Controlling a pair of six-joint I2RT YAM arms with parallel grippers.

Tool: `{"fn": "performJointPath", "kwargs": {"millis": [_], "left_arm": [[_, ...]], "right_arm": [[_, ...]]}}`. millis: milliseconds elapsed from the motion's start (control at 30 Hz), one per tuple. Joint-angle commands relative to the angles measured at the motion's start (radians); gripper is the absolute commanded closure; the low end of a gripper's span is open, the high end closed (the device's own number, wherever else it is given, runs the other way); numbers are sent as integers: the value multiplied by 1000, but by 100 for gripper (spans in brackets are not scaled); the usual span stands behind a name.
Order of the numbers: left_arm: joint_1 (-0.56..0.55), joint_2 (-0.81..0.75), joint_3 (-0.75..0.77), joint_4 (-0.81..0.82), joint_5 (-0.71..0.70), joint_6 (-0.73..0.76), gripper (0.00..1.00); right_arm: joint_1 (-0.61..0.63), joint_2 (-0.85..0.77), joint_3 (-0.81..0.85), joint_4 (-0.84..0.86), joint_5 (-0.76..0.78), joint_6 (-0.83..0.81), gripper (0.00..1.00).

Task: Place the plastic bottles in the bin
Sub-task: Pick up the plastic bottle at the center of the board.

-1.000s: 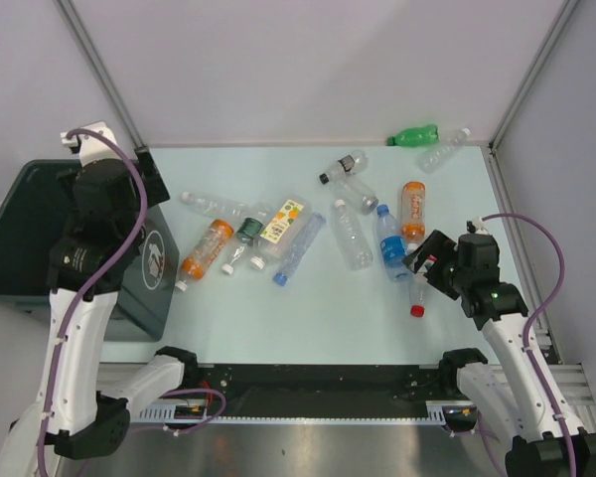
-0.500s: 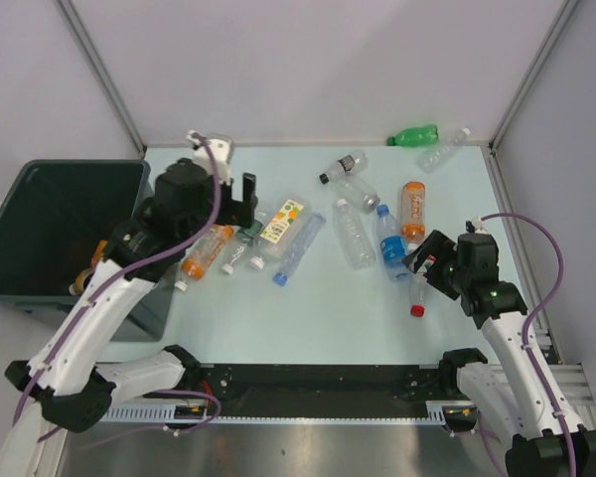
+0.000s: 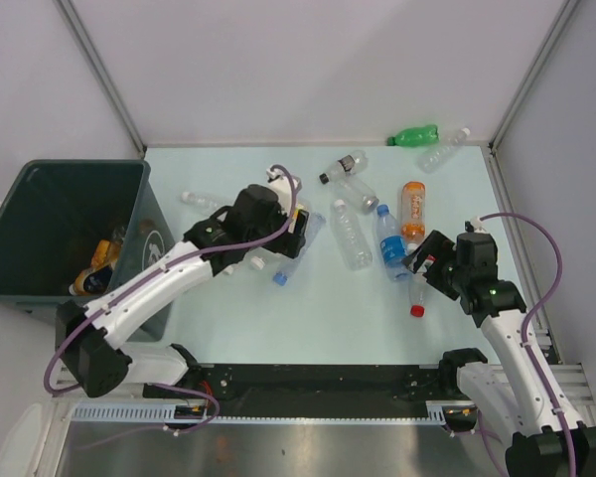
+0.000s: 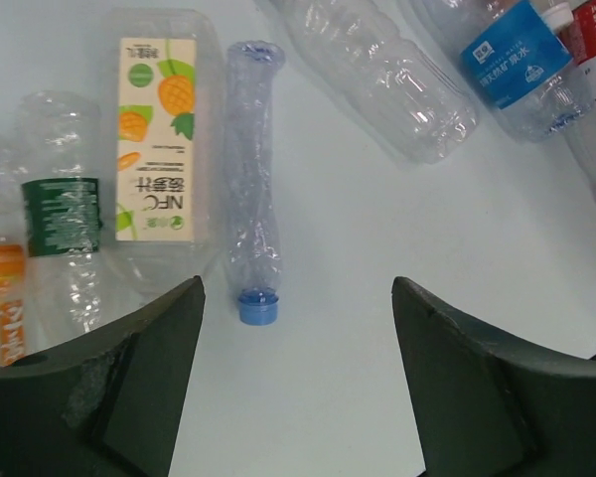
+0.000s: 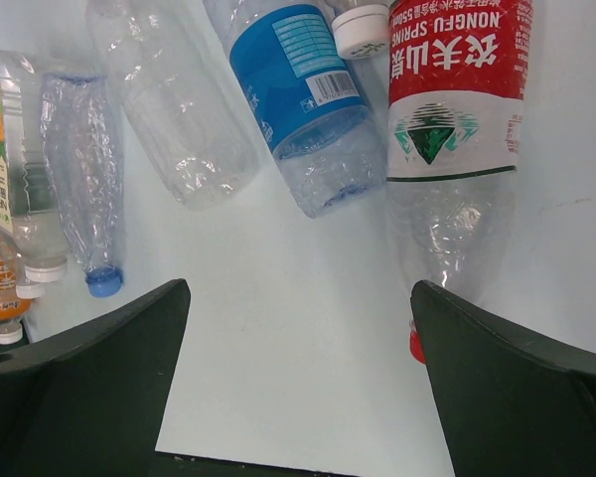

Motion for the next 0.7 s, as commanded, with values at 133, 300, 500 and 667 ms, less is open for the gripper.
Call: {"fn": "performJointPath", "kwargs": {"millis": [133,300,500,667], "left_arm": [[-45,174,-43,131,-9,-51,32],[-59,266,-48,160,-85,-46,37],[-60,330,-43,180,-153,-55,43],[-62,392,-41,197,-161,-66,46]], "right_arm": [[-5,-25,11,-9,5,-4,0],[-5,-30,11,-14,8,-8,0],[-5,-28,12,-11,9,-8,0],[-5,-28,11,-12,11,-11,0]]}}
